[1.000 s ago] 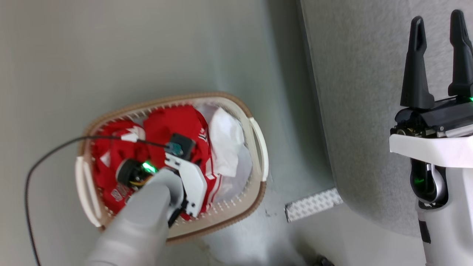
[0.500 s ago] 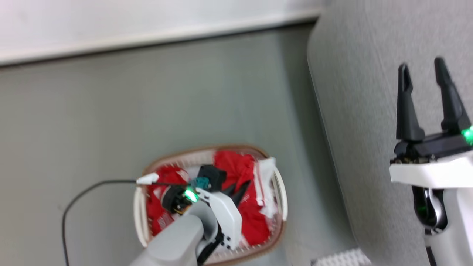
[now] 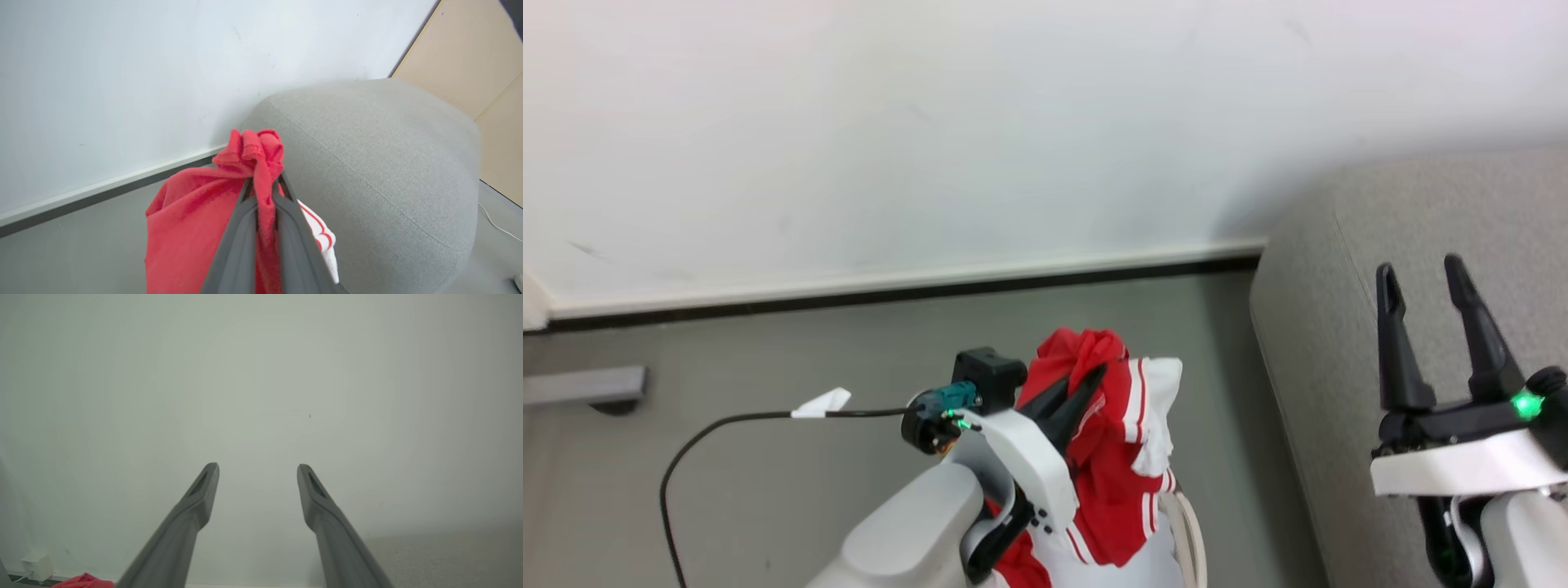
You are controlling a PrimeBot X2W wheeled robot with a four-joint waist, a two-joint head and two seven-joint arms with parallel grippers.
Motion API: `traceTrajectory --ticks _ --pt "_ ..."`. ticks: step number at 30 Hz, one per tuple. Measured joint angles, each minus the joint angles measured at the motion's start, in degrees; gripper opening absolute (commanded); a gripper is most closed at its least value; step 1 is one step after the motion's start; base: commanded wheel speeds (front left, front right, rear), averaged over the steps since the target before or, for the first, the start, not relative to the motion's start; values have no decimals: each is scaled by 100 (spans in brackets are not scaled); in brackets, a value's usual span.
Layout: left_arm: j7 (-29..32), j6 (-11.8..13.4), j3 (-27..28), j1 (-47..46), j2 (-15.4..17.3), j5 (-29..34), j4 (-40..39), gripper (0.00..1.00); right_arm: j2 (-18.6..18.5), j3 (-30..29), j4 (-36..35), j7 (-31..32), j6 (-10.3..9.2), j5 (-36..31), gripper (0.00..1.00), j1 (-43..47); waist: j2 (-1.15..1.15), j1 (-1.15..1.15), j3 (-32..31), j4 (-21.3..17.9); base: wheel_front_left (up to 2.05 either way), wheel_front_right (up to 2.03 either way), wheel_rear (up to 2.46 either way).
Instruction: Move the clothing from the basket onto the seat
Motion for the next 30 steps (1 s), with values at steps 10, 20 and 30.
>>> traceTrajectory --ticks 10,20,30 --pt "23 301 363 -340 394 76 -1261 0 65 345 45 1 0 208 100 494 0 0 -736 355 0 0 0" --pt "361 561 524 -540 639 26 -2053 0 -68 811 -57 0 0 236 100 634 0 1 -839 489 0 0 0" --pt "435 649 486 -382 673 -43 -2298 0 -668 2195 -65 1 0 283 100 555 0 2 -918 499 0 0 0"
